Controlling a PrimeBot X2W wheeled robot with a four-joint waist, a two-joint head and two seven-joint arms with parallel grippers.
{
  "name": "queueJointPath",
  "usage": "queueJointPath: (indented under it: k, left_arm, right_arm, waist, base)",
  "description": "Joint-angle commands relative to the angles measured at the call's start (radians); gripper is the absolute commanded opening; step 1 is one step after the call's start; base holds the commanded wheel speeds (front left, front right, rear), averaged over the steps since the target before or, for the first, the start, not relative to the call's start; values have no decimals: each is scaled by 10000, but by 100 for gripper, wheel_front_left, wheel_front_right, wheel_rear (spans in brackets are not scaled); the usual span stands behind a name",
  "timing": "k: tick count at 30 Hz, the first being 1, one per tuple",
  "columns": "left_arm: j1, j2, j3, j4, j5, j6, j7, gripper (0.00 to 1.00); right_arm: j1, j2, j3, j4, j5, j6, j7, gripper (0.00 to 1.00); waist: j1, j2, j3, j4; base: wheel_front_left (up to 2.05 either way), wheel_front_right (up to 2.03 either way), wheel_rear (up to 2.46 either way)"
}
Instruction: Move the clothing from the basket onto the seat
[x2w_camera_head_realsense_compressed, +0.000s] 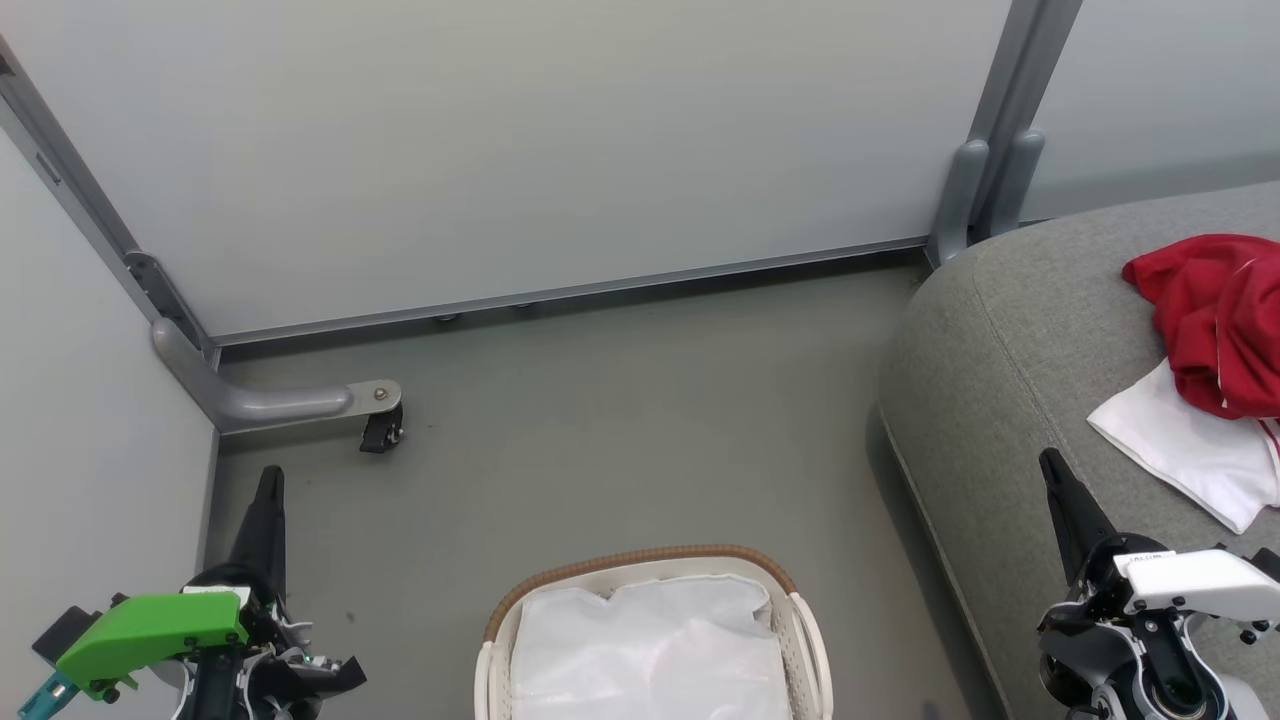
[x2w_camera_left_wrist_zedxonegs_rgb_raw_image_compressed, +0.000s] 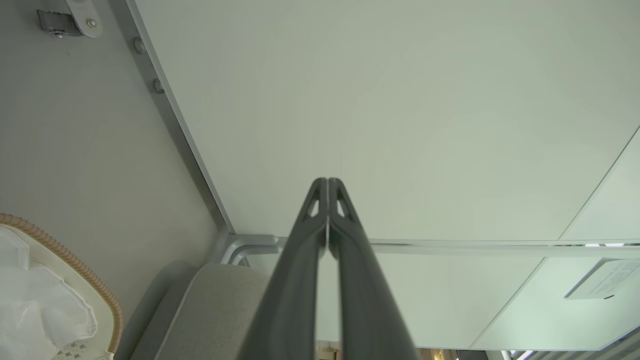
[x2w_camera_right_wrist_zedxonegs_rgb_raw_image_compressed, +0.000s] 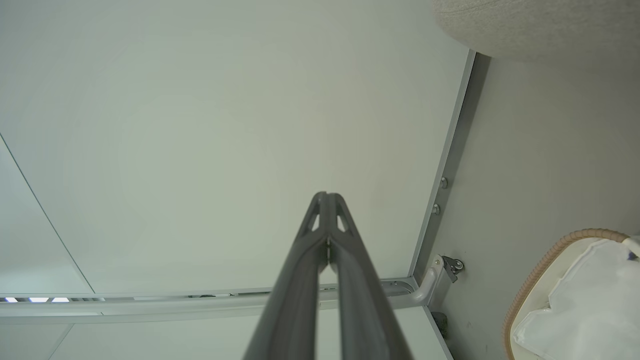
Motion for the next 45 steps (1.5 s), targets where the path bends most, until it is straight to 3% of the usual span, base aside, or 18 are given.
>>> queueJointPath:
  k: [1,45]
  left_arm:
    - [-116,66,21,-12,-31,-37,31,0]
    - [-116,67,21,-13,-32,-38,29,0]
  right_arm:
    - [-86,-59,-12,-32,33,-3,11,0]
    - [-86,-59,-11,-32,35,-3,9,0]
  waist:
    - [0,0,0,0]
    - [0,0,0,0]
  base:
    - [0,0,0]
    - [0,0,0]
